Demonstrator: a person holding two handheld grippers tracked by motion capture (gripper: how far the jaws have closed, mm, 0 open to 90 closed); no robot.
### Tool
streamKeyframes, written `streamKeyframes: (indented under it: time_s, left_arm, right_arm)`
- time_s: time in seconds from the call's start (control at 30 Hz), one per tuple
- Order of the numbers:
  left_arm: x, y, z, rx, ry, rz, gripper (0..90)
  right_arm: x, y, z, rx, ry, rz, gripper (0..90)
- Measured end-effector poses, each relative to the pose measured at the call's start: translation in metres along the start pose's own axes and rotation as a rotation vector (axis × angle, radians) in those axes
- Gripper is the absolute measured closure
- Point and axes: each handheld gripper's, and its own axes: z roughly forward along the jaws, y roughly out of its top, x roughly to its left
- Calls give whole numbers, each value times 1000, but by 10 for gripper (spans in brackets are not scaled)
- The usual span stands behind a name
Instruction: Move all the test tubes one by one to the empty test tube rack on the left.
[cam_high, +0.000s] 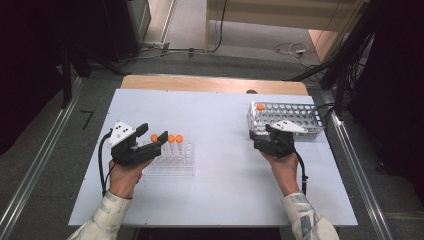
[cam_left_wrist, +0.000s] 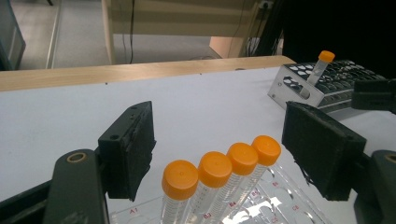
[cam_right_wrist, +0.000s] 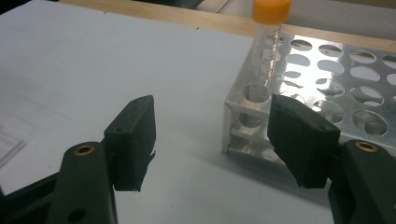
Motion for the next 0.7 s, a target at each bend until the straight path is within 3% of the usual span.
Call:
streamKeyframes:
  time_s: [0.3,0.7]
  left_arm:
    - [-1,0,1,5,-12,5,252]
    - [-2,0,1,5,-17,7,253]
  right_arm:
    - [-11,14,25,-12,-77,7,417]
    - [-17,26,46,-7,-123,-5,567]
